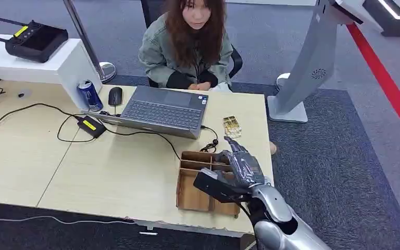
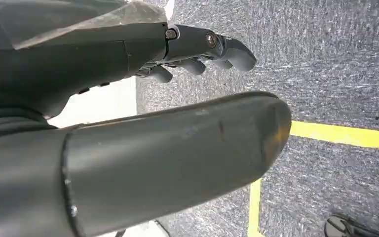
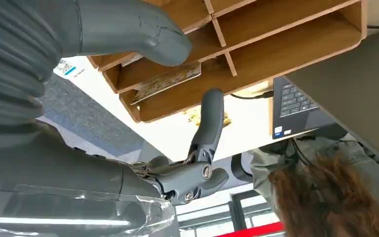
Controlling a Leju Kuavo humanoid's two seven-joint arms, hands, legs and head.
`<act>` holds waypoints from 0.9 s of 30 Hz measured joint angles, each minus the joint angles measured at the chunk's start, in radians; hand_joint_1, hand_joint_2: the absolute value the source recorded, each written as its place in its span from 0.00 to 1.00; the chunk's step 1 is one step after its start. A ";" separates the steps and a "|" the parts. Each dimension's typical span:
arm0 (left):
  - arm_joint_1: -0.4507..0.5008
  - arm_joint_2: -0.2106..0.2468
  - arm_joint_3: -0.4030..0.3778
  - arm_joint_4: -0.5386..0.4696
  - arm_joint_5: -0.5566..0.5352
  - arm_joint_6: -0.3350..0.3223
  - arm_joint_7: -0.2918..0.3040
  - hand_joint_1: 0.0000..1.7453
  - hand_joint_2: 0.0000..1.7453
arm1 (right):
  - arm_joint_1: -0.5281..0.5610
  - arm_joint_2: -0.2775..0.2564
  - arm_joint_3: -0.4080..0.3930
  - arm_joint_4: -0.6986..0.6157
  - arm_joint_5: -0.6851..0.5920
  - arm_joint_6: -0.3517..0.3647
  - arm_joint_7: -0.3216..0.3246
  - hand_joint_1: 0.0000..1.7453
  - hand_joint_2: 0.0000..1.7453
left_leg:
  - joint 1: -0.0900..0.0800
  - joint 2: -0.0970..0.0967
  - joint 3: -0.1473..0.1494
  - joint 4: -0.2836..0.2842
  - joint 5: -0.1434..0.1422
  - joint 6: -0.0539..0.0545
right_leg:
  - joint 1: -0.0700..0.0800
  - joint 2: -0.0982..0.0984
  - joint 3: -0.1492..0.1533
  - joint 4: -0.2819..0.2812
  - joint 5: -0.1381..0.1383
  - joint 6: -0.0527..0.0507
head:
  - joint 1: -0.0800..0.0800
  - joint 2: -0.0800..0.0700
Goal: Pass the card to the sensor for recognition and then transmit it.
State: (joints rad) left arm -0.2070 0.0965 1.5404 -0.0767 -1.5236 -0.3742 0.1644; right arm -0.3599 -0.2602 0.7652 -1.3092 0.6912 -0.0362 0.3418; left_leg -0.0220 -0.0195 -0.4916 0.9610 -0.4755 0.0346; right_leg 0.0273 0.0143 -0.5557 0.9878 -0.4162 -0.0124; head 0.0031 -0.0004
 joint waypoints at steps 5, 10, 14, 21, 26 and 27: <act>-0.001 0.000 0.000 0.004 0.000 0.002 0.000 0.00 0.00 | 0.000 0.001 0.000 0.000 -0.002 0.000 -0.003 0.54 1.00 | 0.000 0.000 0.000 0.000 0.000 0.000 | 0.000 0.000 0.000 0.000 0.000 0.000 | 0.000 0.000; -0.001 0.000 0.000 0.004 0.000 0.002 0.000 0.00 0.00 | 0.000 0.001 0.000 0.000 -0.002 0.000 -0.003 0.54 1.00 | 0.000 0.000 0.000 0.000 0.000 0.000 | 0.000 0.000 0.000 0.000 0.000 0.000 | 0.000 0.000; -0.001 0.000 0.000 0.005 0.000 0.002 0.000 0.00 0.00 | 0.000 0.001 0.000 0.000 -0.002 0.000 -0.003 0.54 1.00 | 0.000 0.000 0.000 0.000 0.000 0.000 | 0.000 0.000 0.000 0.000 0.000 0.000 | 0.000 0.000; -0.002 0.001 0.000 0.016 0.000 0.006 0.000 0.00 0.00 | -0.003 0.010 0.000 0.022 -0.003 -0.005 -0.017 0.51 1.00 | 0.000 0.000 0.000 0.000 0.000 0.000 | 0.000 0.000 0.000 0.000 0.000 0.000 | 0.000 0.000; -0.002 0.001 0.000 0.021 0.000 0.013 0.000 0.00 0.00 | -0.010 0.018 0.001 0.039 -0.005 -0.005 -0.018 0.51 1.00 | 0.000 0.000 0.000 0.000 0.000 0.000 | 0.000 0.000 0.000 0.000 0.000 0.000 | 0.000 0.000; -0.002 0.001 0.000 0.021 0.000 0.013 0.000 0.00 0.00 | -0.011 0.019 0.001 0.040 -0.005 -0.005 -0.018 0.51 1.00 | 0.000 0.000 0.000 0.000 0.000 0.000 | 0.000 0.000 0.000 0.000 0.000 0.000 | 0.000 0.000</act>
State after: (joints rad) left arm -0.2092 0.0973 1.5404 -0.0553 -1.5232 -0.3616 0.1648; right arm -0.3708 -0.2415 0.7660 -1.2688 0.6867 -0.0408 0.3239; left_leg -0.0220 -0.0195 -0.4917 0.9610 -0.4754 0.0346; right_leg 0.0273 0.0143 -0.5558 0.9878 -0.4161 -0.0126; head 0.0031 -0.0004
